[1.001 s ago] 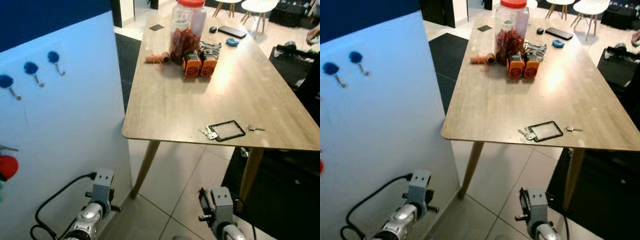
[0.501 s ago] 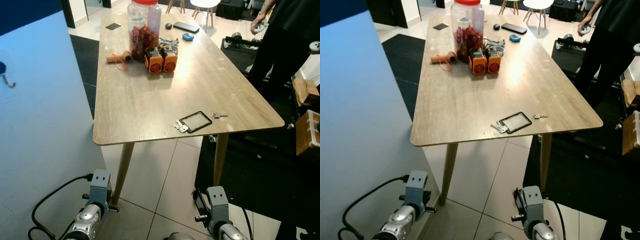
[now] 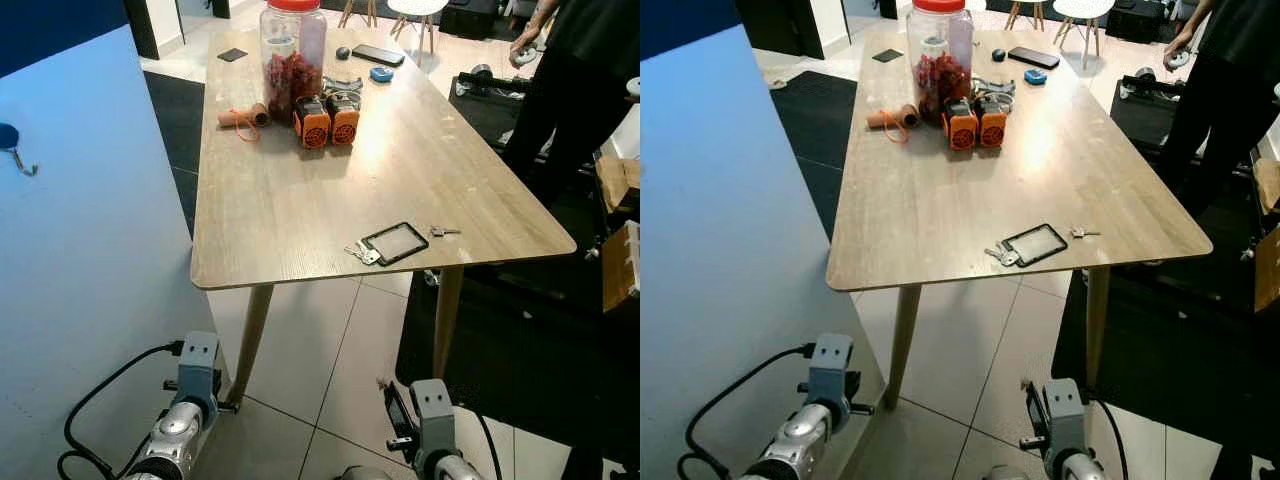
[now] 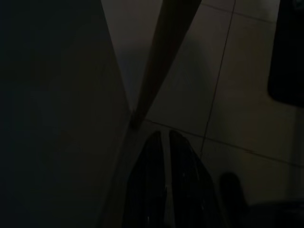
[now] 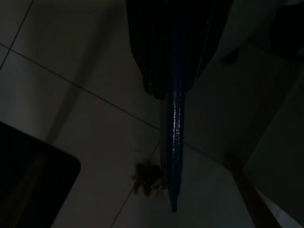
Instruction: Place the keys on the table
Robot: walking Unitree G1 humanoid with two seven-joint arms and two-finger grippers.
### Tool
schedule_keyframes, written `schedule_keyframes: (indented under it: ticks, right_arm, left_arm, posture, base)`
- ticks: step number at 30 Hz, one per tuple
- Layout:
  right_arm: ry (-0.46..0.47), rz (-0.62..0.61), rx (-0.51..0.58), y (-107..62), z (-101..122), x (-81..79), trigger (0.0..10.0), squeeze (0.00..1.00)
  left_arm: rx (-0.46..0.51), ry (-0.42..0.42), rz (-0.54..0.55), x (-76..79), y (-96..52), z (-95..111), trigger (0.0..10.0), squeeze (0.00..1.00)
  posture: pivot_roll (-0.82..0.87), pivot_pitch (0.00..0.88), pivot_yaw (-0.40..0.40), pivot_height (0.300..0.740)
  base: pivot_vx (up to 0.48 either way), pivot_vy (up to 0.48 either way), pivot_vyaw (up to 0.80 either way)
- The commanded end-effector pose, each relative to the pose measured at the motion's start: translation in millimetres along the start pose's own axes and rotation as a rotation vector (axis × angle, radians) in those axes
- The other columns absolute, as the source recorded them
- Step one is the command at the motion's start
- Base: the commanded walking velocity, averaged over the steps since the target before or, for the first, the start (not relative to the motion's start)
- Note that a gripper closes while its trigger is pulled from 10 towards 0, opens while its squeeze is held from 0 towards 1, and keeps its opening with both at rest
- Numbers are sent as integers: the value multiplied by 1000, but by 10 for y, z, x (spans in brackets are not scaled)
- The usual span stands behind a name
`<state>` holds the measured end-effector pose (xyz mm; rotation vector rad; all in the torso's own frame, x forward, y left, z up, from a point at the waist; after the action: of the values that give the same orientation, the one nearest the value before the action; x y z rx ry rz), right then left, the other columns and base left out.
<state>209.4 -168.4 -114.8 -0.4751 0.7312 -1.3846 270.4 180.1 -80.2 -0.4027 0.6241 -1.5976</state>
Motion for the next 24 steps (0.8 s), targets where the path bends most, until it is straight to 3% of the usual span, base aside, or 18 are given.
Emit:
schedule_keyframes:
  ticks: [1, 6, 17, 24]
  right_arm:
    - [-8, -2, 4, -7, -5, 4, 10000, 0]
    - [-5, -12, 13, 4, 53, 45, 10000, 0]
    - [-2, 2, 19, 41, 115, -6, 10000, 0]
    - [-6, -1, 19, 36, 113, 12, 10000, 0]
  left_arm:
    - [-5, -12, -12, 46, 8, 2, 10000, 0]
    - [21, -6, -9, 53, 23, 70, 10000, 0]
    - [-36, 22, -54, 93, 1, -60, 10000, 0]
    - [-75, 60, -37, 34, -6, -119, 10000, 0]
  posture:
    - [8, 36, -9, 740]
    - [15, 40, -17, 740]
    - [18, 63, -11, 740]
    - [17, 67, -21, 740]
  base:
    - [0, 0, 0]
    - [0, 0, 0]
    - [0, 0, 0]
    - [0, 0, 0]
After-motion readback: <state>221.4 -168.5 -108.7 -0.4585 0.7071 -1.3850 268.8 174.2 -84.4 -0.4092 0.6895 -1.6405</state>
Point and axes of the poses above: a point about 5 cm out from each wrist's last joint towards the gripper, its own y axis pointing out of the wrist towards the gripper, its own z axis along the axis of the wrist's last joint, x = y × z, the point moved 5 cm from there along y, pointing out of the wrist towards the gripper, and after that the axes turned 8 degrees about y, right-handed, at the moved point
